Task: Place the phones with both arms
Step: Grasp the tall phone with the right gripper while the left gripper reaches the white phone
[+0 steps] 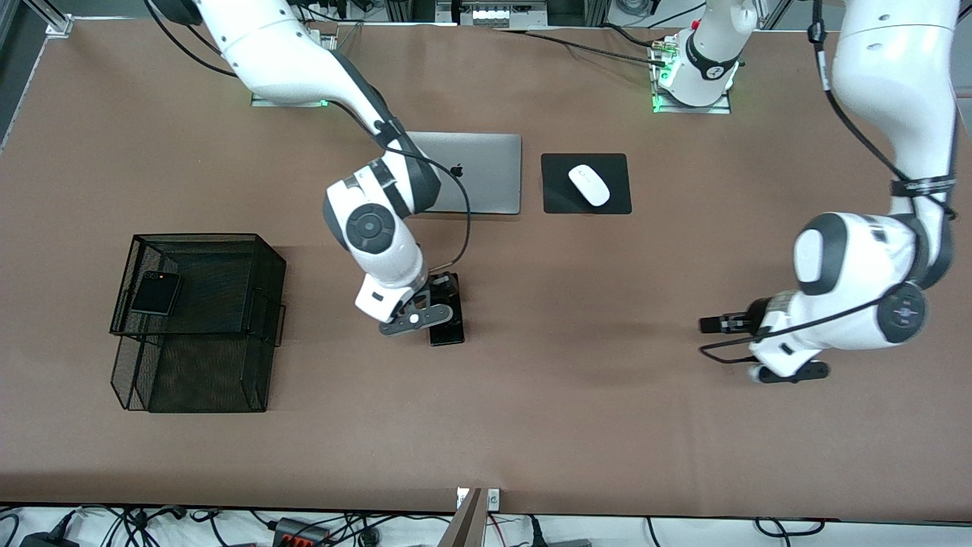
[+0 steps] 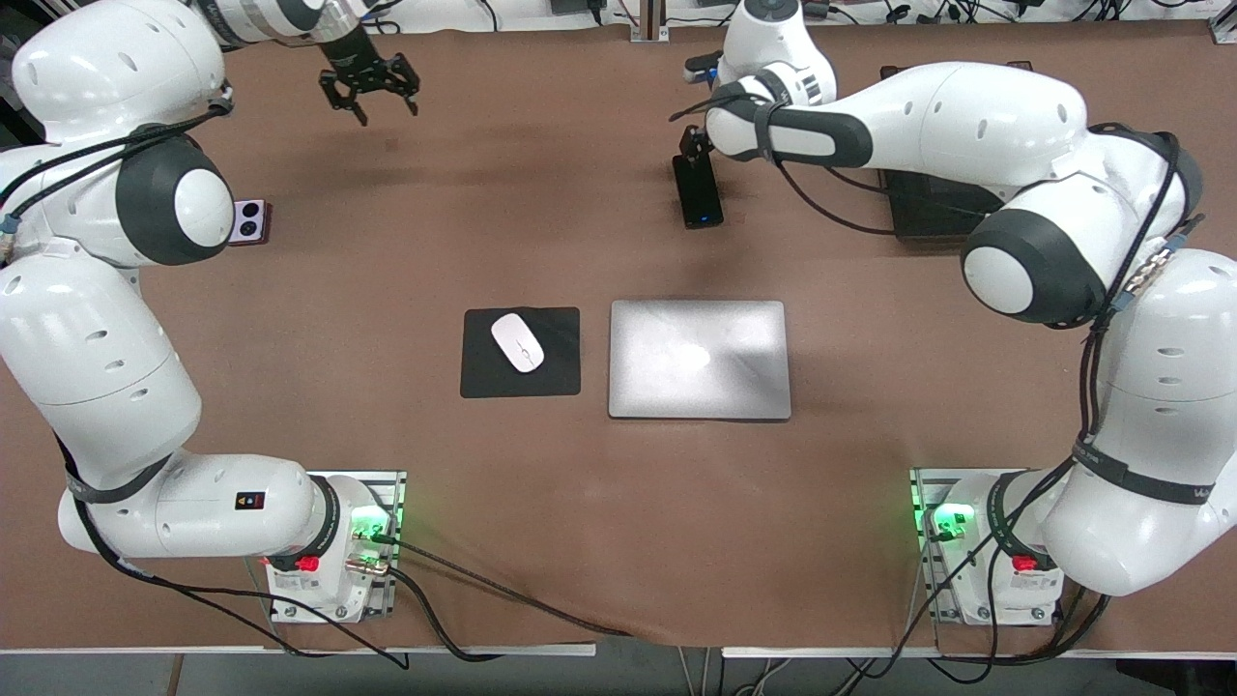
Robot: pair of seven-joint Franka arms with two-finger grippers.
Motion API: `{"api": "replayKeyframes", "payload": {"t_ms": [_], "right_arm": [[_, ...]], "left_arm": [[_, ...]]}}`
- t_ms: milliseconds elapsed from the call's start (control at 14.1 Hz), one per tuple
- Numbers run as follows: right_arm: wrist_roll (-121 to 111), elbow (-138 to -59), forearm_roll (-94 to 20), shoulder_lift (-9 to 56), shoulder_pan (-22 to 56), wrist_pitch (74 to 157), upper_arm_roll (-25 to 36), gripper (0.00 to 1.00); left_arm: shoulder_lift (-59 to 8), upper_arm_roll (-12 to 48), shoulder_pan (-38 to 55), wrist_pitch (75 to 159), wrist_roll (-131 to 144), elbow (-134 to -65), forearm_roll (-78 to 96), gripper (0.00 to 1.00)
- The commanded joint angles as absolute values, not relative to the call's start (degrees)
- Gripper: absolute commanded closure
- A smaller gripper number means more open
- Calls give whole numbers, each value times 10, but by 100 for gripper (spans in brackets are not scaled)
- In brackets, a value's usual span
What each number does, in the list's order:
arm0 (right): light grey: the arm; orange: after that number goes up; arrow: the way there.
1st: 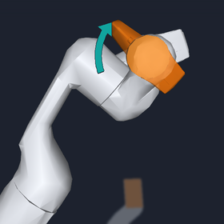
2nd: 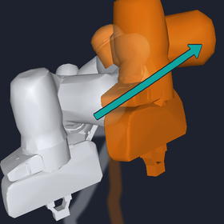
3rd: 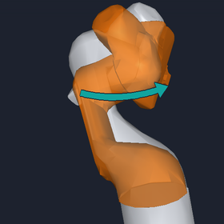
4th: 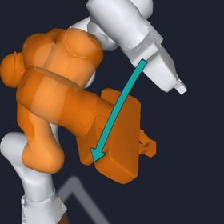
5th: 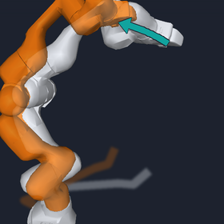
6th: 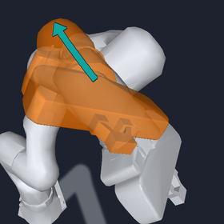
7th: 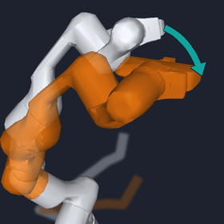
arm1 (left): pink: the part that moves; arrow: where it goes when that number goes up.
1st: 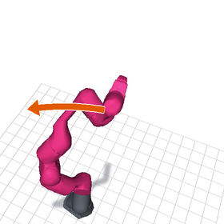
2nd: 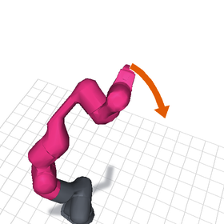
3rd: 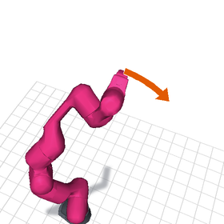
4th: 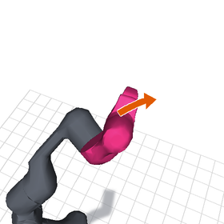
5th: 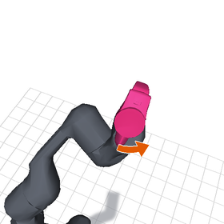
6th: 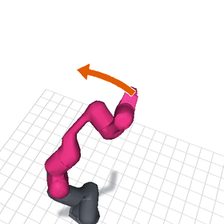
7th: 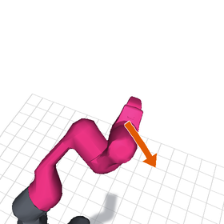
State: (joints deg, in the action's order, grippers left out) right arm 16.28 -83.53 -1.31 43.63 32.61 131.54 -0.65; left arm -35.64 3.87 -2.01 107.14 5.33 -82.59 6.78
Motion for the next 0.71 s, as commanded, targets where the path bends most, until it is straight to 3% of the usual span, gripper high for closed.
{"api": "replayKeyframes", "payload": {"t_ms": [0, 425, 638], "right_arm": [[174, -830, -14, 460, 344, 1329, -2, 0], [176, -830, -16, 481, 351, 1365, -2, 0], [203, -829, -15, 497, 352, 1389, -1, 0]], "left_arm": [[-342, 26, -70, 1052, -25, -838, 67, 0], [-354, 15, -139, 1076, -146, -845, 66, 0], [-383, -7, -144, 1138, -180, -856, 34, 0]]}}
